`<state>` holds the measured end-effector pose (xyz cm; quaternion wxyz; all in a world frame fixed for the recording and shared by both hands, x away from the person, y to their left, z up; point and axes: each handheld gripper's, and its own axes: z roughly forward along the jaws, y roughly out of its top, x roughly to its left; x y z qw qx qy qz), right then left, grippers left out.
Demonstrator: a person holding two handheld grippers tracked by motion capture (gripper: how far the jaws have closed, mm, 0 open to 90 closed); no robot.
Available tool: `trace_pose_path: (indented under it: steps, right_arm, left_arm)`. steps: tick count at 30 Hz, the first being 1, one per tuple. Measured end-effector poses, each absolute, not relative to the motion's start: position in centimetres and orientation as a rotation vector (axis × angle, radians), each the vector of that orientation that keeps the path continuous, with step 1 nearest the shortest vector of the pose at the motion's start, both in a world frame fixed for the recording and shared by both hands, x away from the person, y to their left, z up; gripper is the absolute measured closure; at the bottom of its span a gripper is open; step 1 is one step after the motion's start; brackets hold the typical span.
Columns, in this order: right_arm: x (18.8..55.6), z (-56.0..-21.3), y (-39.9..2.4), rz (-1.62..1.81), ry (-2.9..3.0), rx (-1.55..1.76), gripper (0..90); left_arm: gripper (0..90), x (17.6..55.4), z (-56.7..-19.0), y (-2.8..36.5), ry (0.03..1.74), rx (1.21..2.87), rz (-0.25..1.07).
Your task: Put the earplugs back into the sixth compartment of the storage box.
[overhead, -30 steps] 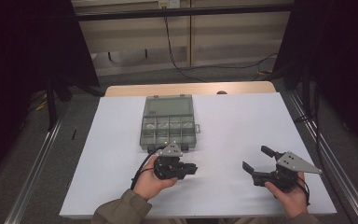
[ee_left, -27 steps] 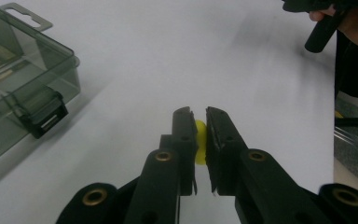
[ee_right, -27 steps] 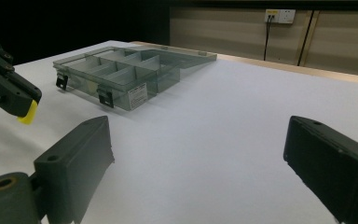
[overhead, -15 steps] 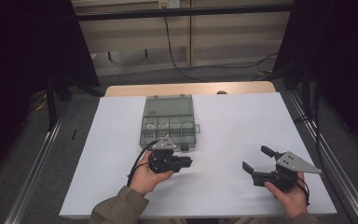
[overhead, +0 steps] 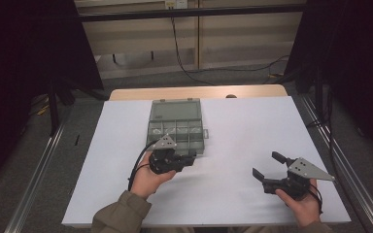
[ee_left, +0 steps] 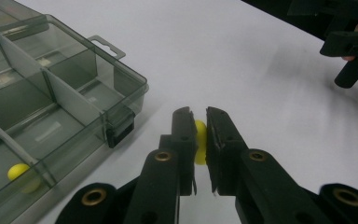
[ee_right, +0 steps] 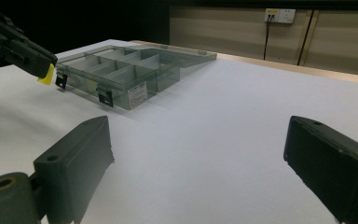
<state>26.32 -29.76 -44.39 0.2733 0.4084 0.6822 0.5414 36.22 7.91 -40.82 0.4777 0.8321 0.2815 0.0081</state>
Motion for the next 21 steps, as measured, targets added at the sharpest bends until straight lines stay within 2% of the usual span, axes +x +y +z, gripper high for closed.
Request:
trace_pose_path:
  steps: [21]
  right_arm:
    - [26.3,-44.4,-29.7,1.459,1.836,1.094,7.1]
  left_arm:
    - [82.4,38.1,-41.0,9.5,0.789,2.002,0.088]
